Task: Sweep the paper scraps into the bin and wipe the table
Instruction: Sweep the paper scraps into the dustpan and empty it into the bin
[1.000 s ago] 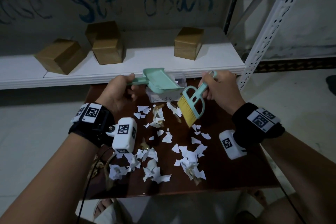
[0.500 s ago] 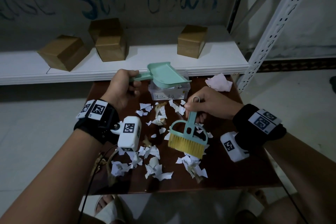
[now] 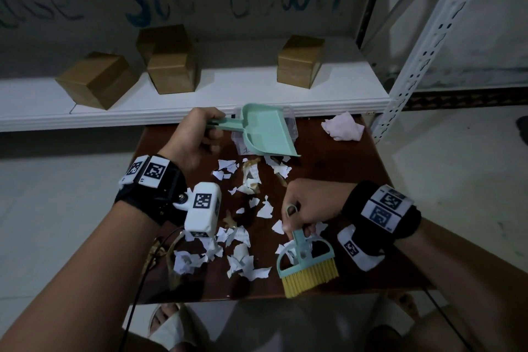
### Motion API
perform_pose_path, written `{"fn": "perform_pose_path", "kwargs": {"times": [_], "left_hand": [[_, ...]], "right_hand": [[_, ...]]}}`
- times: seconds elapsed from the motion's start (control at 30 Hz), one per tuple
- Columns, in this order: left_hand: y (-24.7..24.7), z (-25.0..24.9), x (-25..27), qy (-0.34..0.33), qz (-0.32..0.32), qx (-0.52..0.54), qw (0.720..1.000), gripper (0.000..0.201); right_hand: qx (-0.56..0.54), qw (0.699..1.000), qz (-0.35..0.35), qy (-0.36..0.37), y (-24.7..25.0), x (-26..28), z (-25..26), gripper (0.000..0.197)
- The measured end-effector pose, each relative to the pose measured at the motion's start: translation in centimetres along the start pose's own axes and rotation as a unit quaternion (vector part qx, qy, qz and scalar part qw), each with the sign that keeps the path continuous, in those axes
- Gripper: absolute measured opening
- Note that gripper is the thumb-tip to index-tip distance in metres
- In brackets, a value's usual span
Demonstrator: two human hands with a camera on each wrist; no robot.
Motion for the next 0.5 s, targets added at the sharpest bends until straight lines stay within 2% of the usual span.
{"fn": "perform_pose_path", "kwargs": {"times": [0.23,0.5], "left_hand": [[-0.9,0.3,0.3,0.013,0.045,-0.037,0.998,0.021],[-1.1,1.0,0.4,0.044,0.107,-0.078,0.99,0.018]], "right_hand": [[0.045,0.997,-0.055,-0.025,1.7,0.3,-0.2,0.019],[0.106,0.98,-0.162,-0.035,5.0,1.5,-0.4,0.019]]}}
Point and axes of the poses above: each hand's wrist, its own x-axis away from the middle knuckle, its own y-axis out of the back of the hand, z = x × y, the point moved 6 cm from there along -x, towards the middle knuckle, and after that the axes turned 6 degrees about y, right-handed, at the moved point
